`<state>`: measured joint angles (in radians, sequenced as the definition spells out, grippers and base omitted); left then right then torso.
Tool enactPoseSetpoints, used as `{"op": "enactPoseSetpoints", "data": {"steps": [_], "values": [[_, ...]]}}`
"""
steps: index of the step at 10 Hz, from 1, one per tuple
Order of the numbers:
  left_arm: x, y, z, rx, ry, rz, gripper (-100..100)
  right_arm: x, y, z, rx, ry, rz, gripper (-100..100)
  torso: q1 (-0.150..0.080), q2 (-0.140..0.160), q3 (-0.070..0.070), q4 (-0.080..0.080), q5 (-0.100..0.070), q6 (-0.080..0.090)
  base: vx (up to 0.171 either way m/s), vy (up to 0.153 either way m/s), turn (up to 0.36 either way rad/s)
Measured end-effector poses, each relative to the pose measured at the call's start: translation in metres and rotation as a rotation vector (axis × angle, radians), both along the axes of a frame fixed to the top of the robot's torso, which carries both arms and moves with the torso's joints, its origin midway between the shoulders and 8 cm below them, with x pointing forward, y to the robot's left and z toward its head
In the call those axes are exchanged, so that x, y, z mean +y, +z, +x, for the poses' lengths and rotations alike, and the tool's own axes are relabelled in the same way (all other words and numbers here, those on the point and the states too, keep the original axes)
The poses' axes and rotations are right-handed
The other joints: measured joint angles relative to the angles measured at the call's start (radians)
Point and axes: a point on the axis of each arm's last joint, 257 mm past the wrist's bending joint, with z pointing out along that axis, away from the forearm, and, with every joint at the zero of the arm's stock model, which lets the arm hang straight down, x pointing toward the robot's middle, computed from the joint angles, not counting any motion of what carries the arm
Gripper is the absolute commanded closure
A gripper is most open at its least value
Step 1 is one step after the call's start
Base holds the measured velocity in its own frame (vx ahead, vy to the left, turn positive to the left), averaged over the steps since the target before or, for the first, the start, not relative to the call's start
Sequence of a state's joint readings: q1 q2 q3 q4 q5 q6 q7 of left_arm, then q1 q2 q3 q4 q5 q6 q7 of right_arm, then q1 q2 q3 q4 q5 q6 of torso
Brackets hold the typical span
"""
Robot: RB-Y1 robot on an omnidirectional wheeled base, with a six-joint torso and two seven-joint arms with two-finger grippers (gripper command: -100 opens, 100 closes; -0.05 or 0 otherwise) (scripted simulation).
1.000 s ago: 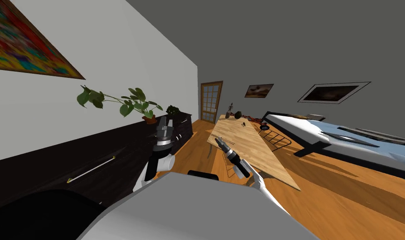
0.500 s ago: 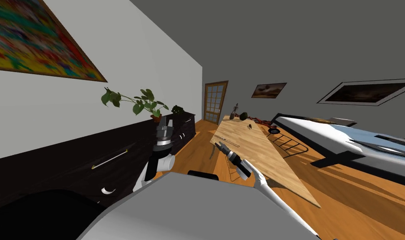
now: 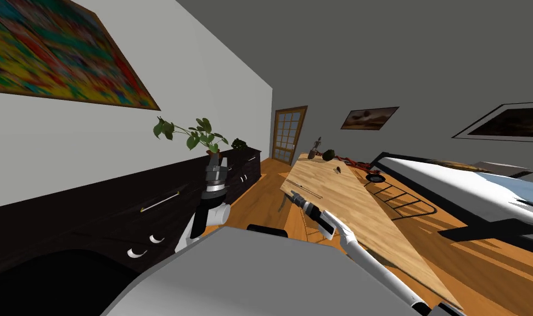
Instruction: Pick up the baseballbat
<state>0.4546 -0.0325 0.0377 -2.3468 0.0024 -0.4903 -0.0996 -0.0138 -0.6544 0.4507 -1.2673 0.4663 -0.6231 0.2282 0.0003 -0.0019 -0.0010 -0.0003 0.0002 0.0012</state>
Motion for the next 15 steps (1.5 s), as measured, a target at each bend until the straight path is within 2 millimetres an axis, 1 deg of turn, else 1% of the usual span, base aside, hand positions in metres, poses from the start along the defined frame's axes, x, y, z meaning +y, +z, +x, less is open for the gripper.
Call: {"op": "enactPoseSetpoints", "data": {"steps": [1,3,5,6,7,8,9,10,11,12,13,15], "values": [[0.0,0.0,0.0,0.0,0.0,0.0,0,-0.007,-0.006,0.0,0.01,-0.006,-0.014,-100,-0.001,0.001,0.0,0.0,0.0,0.0,0.025,0.02,0.197],[0.0,0.0,0.0,0.0,0.0,0.0,0,-0.03,-0.029,-0.003,0.032,0.004,-0.093,-100,-0.001,0.0,0.0,0.0,0.0,0.0,0.035,0.016,0.165],[0.0,0.0,0.0,0.0,0.0,0.0,0,-0.063,-0.061,-0.012,0.07,0.018,-0.224,-100,0.0,-0.002,-0.001,0.0,0.0,-0.001,0.065,0.023,0.2],[0.0,0.0,0.0,0.0,0.0,0.0,0,-0.075,-0.07,-0.016,0.084,0.021,-0.267,-100,0.0,-0.002,-0.001,0.0,0.0,0.0,0.081,0.019,0.204],[0.0,0.0,0.0,0.0,0.0,0.0,0,-0.096,-0.077,-0.022,0.103,0.024,-0.326,-100,0.0,-0.003,-0.002,0.0,0.0,-0.001,0.06,0.005,0.082],[0.0,0.0,0.0,0.0,0.0,0.0,0,-0.11,-0.084,-0.022,0.116,0.021,-0.357,-100,-0.001,-0.002,-0.001,-0.001,0.0,0.0,0.057,0.014,0.18],[0.0,0.0,0.0,0.0,0.0,0.0,0,-0.125,-0.094,-0.028,0.132,0.029,-0.406,-100,0.0,-0.002,-0.001,0.0,0.0,0.0,0.054,0.01,0.107],[0.0,0.0,0.0,0.0,0.0,0.0,0,-0.142,-0.101,-0.034,0.148,0.026,-0.441,-100,0.0,-0.002,-0.001,0.0,0.0,0.0,0.085,0.014,0.167],[0.0,0.0,0.0,0.0,0.0,0.0,0,-0.162,-0.109,-0.045,0.172,0.028,-0.493,-100,0.0,-0.003,-0.002,0.0,0.0,0.0,0.065,0.003,0.11],[0.0,0.0,0.0,0.0,0.0,0.0,0,-0.175,-0.114,-0.048,0.187,0.025,-0.524,-100,0.0,-0.002,-0.001,-0.001,0.0,0.0,0.067,0.009,0.203],[0.0,0.0,0.0,0.0,0.0,0.0,0,-0.19,-0.117,-0.055,0.201,0.035,-0.569,-100,0.0,-0.003,-0.001,0.0,0.0,0.0,0.059,-0.003,0.084],[0.0,0.0,0.0,0.0,0.0,0.0,0,-0.205,-0.123,-0.059,0.217,0.033,-0.603,-100,-0.001,0.0,0.0,0.0,0.0,0.001,0.038,-0.005,0.07]]}}
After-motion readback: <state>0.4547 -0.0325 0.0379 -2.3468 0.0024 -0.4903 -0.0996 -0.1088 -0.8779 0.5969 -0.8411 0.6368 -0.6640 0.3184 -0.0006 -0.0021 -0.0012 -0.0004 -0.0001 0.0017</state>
